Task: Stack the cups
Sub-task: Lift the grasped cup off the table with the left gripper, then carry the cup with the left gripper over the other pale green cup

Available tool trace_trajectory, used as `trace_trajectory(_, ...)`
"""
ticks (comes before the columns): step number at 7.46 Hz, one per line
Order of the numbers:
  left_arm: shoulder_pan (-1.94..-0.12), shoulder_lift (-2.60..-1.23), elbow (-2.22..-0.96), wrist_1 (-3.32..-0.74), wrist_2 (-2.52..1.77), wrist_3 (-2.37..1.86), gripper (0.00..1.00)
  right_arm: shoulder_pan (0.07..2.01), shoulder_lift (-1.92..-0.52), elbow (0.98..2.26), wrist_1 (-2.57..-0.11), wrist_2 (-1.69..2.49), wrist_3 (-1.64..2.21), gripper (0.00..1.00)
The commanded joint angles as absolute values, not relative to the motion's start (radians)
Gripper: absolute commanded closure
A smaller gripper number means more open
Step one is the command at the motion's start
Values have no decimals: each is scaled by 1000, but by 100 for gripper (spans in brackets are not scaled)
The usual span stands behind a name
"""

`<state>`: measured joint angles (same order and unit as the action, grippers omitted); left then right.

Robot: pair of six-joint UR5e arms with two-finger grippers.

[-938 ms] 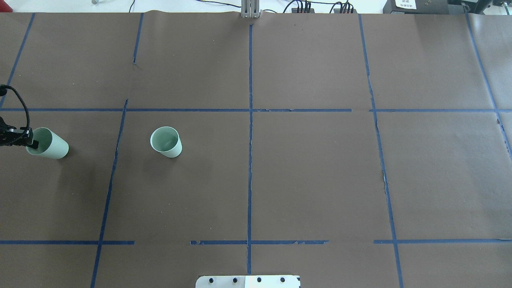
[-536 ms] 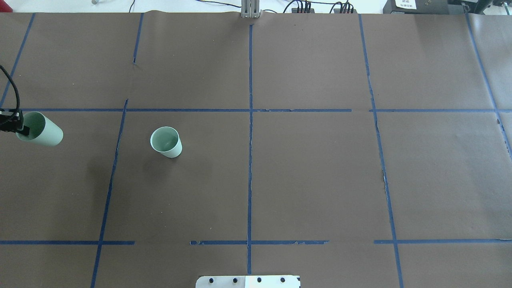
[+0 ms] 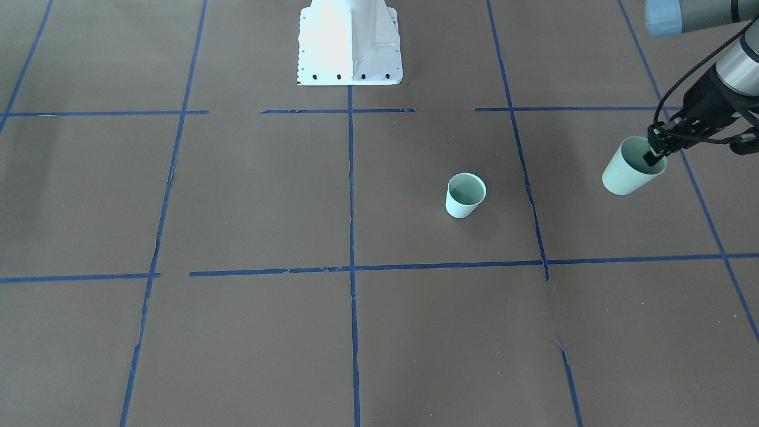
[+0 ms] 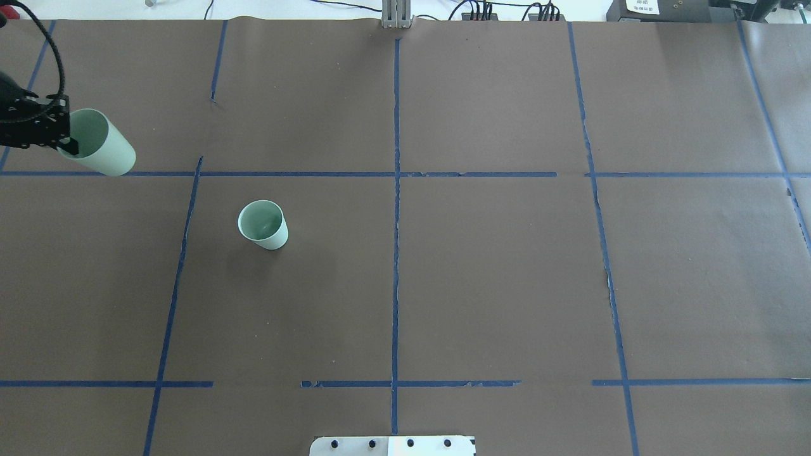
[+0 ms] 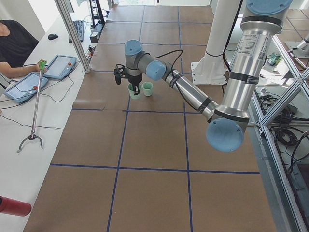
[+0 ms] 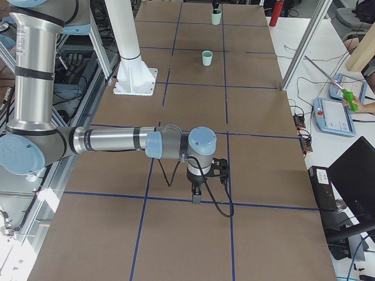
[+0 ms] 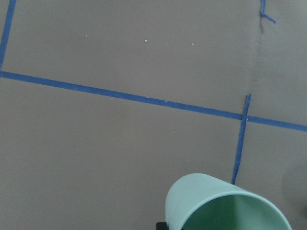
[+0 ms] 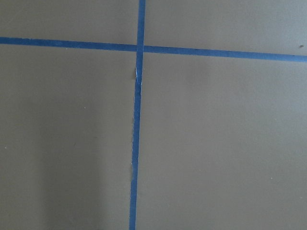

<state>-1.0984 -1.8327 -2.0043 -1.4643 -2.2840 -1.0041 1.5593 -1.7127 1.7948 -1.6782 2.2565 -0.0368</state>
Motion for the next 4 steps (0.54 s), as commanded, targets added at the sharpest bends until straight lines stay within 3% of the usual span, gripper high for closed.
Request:
trace_trajectory(1, -929, -1955, -1982, -1453, -2272, -1223, 100, 1560, -1712, 1795, -1678, 2256, -37, 0)
trace_trajectory(4, -842, -2003, -1869, -1573, -2217, -1313, 100, 1560, -1712, 1795, -1678, 2256, -37, 0)
